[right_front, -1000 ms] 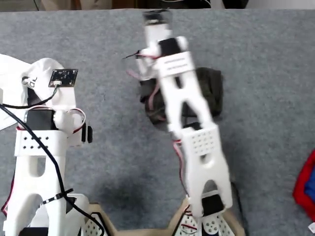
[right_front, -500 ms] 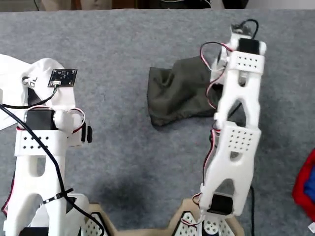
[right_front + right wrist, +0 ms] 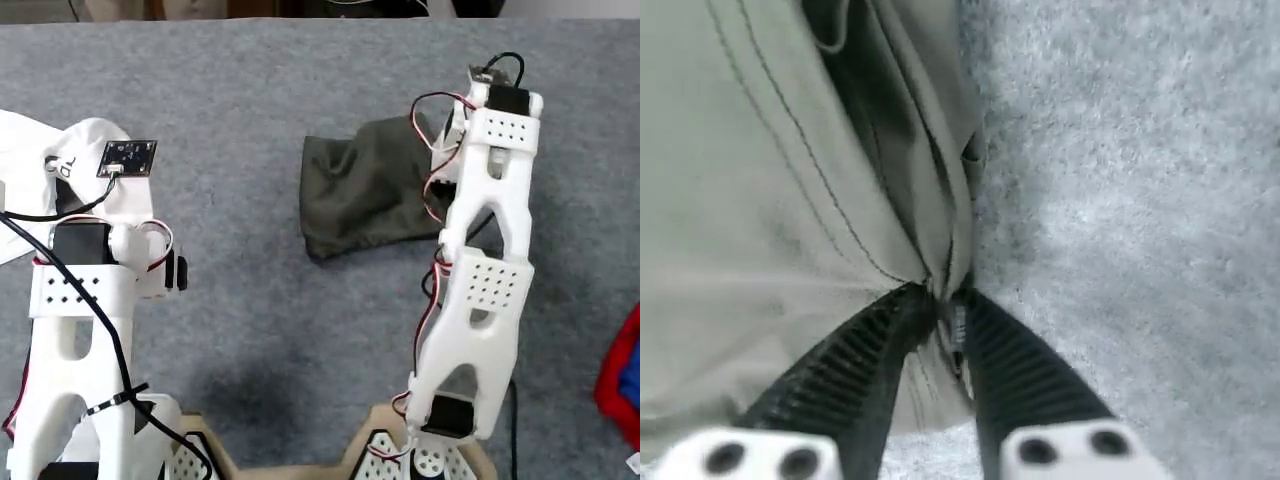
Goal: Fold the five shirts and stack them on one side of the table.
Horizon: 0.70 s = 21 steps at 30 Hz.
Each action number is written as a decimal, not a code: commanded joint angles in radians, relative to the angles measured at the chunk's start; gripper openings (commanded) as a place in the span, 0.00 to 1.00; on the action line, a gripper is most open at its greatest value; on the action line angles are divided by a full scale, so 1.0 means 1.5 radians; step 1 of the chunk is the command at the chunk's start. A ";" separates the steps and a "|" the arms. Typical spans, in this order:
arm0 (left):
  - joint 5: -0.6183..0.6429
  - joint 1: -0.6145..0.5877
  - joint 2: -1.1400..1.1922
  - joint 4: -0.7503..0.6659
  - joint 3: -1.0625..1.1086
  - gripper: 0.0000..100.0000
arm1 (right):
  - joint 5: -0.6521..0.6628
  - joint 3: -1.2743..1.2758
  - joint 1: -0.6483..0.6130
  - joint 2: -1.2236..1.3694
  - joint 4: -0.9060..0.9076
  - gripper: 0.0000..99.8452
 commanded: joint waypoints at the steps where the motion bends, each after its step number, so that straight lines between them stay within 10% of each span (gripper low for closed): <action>1: -0.004 -0.004 -0.013 -0.008 -0.001 0.16 | -0.039 -0.008 0.031 -0.015 0.014 0.25; 21: -0.004 -0.004 -0.012 -0.001 -0.001 0.16 | -0.631 0.291 -0.101 -0.289 -0.024 0.23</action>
